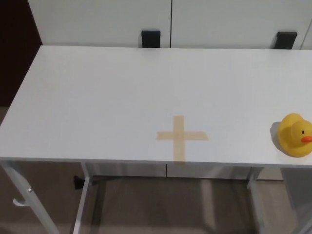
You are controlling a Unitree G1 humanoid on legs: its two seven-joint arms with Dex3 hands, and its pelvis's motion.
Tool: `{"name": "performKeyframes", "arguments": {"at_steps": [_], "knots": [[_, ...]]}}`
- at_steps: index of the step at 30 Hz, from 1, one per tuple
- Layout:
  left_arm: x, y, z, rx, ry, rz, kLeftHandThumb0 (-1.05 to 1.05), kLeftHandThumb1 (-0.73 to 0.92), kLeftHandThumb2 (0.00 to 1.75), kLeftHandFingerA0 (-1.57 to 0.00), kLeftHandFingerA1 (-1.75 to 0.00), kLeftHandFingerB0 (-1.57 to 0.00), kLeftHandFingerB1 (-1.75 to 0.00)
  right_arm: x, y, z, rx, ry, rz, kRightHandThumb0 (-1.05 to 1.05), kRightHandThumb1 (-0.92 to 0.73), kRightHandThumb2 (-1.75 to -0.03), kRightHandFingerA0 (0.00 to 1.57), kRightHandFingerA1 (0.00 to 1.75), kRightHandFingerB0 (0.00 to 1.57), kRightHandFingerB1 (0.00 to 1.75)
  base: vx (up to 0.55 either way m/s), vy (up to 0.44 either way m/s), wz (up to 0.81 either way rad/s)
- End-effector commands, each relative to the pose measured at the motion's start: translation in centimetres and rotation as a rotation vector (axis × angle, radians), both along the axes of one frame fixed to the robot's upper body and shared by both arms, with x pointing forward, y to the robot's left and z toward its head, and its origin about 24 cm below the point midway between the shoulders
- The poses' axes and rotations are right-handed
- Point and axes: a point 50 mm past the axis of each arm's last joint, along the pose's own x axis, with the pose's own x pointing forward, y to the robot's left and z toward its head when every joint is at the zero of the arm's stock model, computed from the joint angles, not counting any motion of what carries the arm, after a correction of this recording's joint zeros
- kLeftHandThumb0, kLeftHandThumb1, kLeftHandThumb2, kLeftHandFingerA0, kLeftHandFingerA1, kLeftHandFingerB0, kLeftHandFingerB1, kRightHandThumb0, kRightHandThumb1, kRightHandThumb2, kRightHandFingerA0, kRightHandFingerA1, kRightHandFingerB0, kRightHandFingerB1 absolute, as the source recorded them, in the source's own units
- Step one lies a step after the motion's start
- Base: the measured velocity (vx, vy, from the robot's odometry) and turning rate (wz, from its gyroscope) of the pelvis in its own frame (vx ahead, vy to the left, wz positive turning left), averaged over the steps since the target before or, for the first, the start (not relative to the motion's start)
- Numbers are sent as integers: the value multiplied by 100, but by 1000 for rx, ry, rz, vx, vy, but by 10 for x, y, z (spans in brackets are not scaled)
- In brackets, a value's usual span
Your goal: The robot uses its right hand to push the yellow duck toy to the center of the white desk.
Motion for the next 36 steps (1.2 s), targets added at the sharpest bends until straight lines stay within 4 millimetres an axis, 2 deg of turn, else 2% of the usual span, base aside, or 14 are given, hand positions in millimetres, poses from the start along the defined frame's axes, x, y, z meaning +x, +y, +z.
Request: {"name": "performKeyframes", "arguments": {"at_steps": [1,7,14,15,17,18,23,28,29,30,31,34,35,36], "knots": [[1,5,4,14,-42,-3,-10,51,104,-87,-90,-93,-94,1,-8,11,-15,-115,-49,-13,-60,-75,81,61,59,52,0,0,0],[2,4,4,15,-46,7,-9,52,109,-88,-90,-94,-96,14,-27,40,-30,-320,-176,-52,-79,-63,20,73,20,44,0,0,0],[0,4,4,15,-46,18,-11,53,105,-89,-92,-92,-96,79,-37,113,-109,-688,-137,-75,-80,-64,18,81,21,56,1,0,-1],[1,5,4,14,-51,18,-8,51,110,-90,-93,-94,-97,96,-30,131,-126,-766,-93,-82,-62,-106,34,77,20,61,0,0,0],[1,5,4,13,-57,21,-8,51,110,-90,-93,-94,-97,114,-20,151,-137,-857,-43,-82,-62,-106,34,77,20,61,0,0,0],[1,5,4,16,-51,17,-10,53,108,-88,-91,-93,-96,120,-17,156,-139,-876,-27,-87,-78,-64,29,85,30,66,9,-5,6],[-1,5,4,21,-41,5,-12,54,109,-87,-90,-93,-95,156,20,186,-128,-1009,101,-85,-64,-79,33,61,28,51,0,0,0],[-1,5,4,15,-46,3,-14,53,107,-89,-92,-95,-97,173,42,191,-105,-1024,150,-71,-83,-65,29,43,22,34,0,0,0],[0,4,4,18,-42,-9,-13,52,107,-88,-90,-89,-94,182,51,189,-89,-1018,179,-67,-70,-98,19,50,13,45,0,0,0],[1,4,4,19,-42,-12,-13,52,107,-88,-90,-89,-94,184,54,188,-87,-1015,185,-67,-70,-98,19,50,13,45,0,0,0],[1,4,4,18,-42,-6,-10,52,109,-88,-90,-90,-94,192,62,186,-71,-1004,211,-59,-90,-65,24,39,17,32,0,0,0],[0,3,3,10,-45,12,-9,52,110,-88,-91,-93,-96,206,75,178,-18,-986,228,-62,-79,-63,35,40,28,36,0,0,0],[0,3,3,8,-44,9,-12,53,107,-87,-90,-91,-95,210,80,172,-10,-957,243,-71,-72,-98,15,48,11,44,0,0,0],[-1,3,2,8,-43,9,-12,53,107,-87,-90,-91,-95,213,82,168,-4,-941,255,-71,-72,-98,15,48,11,44,0,0,0]]}}
